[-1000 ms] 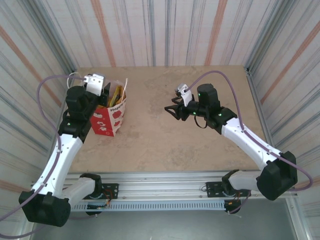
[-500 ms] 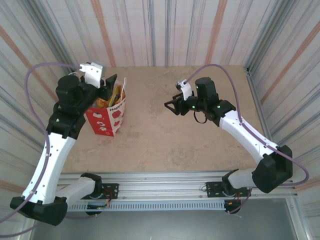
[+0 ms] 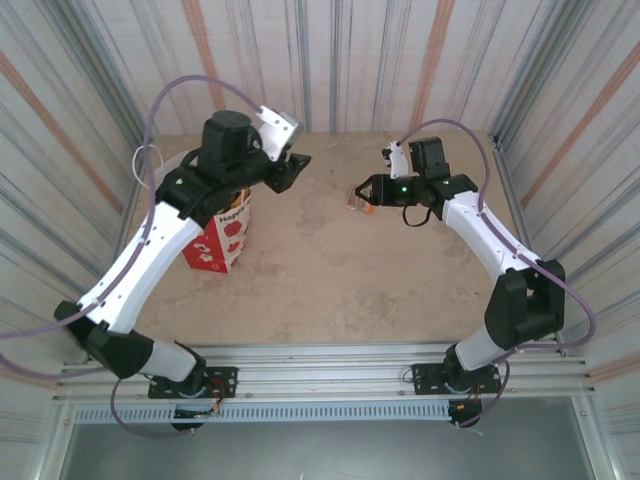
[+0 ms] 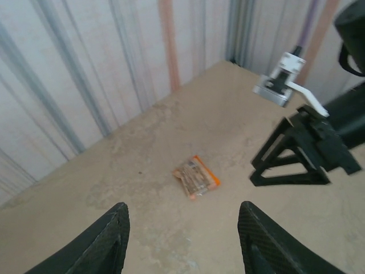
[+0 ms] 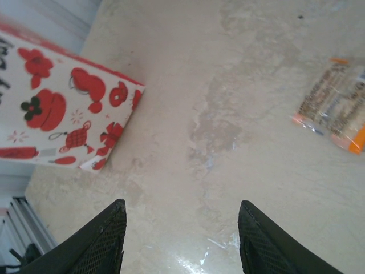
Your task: Place the snacks into the paper bag
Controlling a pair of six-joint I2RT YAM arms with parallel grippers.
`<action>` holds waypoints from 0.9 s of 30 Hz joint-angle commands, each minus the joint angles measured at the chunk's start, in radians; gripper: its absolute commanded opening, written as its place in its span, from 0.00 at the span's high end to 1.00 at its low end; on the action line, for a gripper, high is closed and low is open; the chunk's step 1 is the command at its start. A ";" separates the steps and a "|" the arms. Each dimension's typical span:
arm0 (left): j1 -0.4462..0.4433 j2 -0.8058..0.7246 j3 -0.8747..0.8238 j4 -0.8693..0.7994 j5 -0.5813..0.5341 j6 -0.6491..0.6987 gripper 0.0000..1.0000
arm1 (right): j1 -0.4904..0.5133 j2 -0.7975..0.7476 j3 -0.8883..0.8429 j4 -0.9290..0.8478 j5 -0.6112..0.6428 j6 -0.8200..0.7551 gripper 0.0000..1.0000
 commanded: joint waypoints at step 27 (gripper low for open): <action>-0.142 0.546 0.464 -0.290 -0.059 -0.091 0.48 | -0.200 0.626 0.415 -0.122 -0.113 0.152 0.56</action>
